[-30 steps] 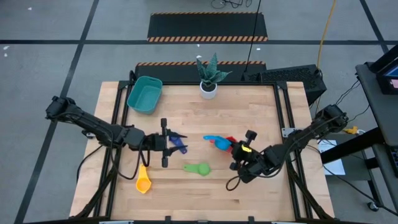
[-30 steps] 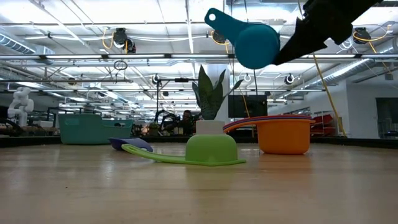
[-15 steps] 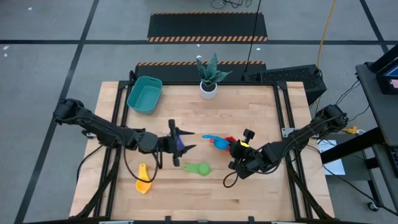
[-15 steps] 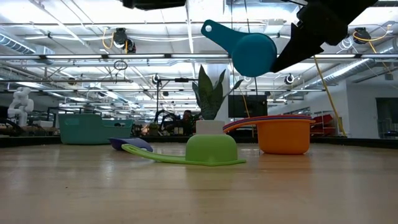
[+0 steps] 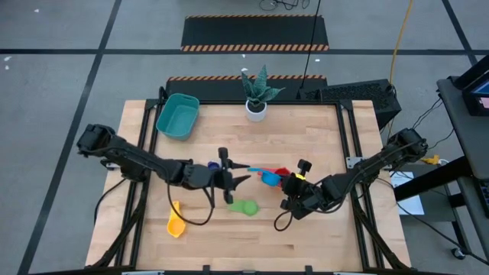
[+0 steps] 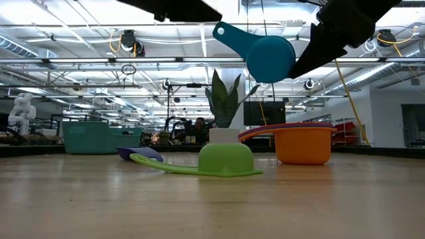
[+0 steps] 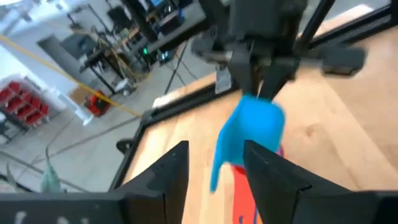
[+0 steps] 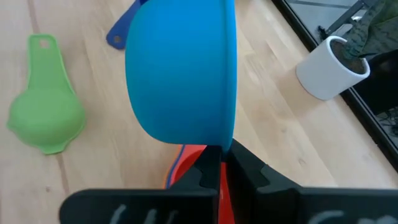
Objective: Nest measuring cups in basket
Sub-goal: Stack the light blue measuring cup on top of the orange measuring cup
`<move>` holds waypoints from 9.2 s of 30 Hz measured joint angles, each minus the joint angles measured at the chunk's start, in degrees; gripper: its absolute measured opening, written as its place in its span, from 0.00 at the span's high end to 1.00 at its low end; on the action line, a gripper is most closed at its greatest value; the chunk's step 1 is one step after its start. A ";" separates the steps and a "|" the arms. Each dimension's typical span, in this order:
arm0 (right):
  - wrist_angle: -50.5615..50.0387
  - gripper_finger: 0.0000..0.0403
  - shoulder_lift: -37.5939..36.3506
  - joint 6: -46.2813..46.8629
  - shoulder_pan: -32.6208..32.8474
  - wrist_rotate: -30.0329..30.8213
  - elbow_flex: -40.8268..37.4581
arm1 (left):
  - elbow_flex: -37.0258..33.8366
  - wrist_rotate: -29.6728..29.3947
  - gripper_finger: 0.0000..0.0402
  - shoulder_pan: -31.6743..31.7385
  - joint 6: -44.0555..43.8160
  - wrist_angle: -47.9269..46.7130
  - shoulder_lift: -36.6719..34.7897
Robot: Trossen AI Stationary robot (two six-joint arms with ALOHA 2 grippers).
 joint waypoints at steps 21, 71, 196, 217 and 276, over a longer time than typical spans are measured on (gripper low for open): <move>3.34 1.00 0.00 -2.11 0.02 -0.42 0.00 | 0.00 7.66 0.98 2.40 3.22 -1.55 0.08; -32.33 1.00 -13.12 33.09 14.72 0.25 0.02 | -1.83 48.34 0.98 21.76 47.95 31.94 21.34; -32.81 1.00 -15.32 29.96 14.15 4.85 0.00 | 3.36 48.55 0.95 21.31 49.44 23.70 22.93; -31.95 1.00 -16.13 29.96 14.20 4.55 0.00 | 3.48 49.35 0.83 22.27 46.73 24.86 24.82; -29.94 1.00 -16.13 29.59 14.33 3.19 0.02 | 7.87 32.72 0.43 24.47 1.66 -3.83 12.82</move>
